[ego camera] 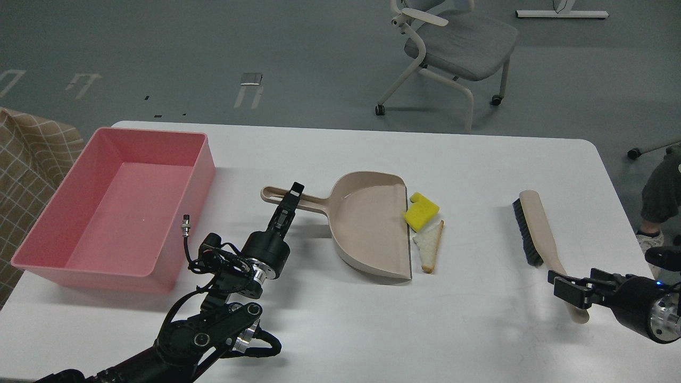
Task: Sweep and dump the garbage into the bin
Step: 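Grasp the wooden brush handle with the right gripper, then lift the brush and carry it toward the dustpan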
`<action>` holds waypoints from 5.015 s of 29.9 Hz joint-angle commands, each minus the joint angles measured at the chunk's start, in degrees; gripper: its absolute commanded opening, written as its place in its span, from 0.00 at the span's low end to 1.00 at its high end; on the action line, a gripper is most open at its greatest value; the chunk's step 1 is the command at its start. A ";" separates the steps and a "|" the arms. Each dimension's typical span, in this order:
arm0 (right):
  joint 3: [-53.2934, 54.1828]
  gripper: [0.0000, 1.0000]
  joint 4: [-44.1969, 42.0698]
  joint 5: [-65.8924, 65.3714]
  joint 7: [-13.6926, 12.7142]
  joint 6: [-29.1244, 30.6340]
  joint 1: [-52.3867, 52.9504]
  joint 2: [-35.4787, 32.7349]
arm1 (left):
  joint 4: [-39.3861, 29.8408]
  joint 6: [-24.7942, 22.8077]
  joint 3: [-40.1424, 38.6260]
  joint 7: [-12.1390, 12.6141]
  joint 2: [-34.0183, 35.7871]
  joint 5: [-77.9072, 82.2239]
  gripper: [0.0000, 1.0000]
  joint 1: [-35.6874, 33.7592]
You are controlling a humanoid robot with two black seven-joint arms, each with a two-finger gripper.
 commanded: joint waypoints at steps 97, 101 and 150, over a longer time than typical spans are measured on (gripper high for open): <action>-4.74 0.35 0.09 -7.26 -1.30 0.00 3.51 4.73 | -0.04 0.00 0.00 0.00 0.17 -0.04 0.21 0.00; -4.73 0.32 0.09 -7.35 -1.30 0.00 3.51 4.73 | -0.04 0.00 0.00 0.00 0.17 -0.04 0.21 0.00; 0.10 0.16 1.85 -5.15 -2.88 0.00 2.19 16.16 | -0.12 0.00 0.00 0.00 0.00 -0.04 0.21 0.00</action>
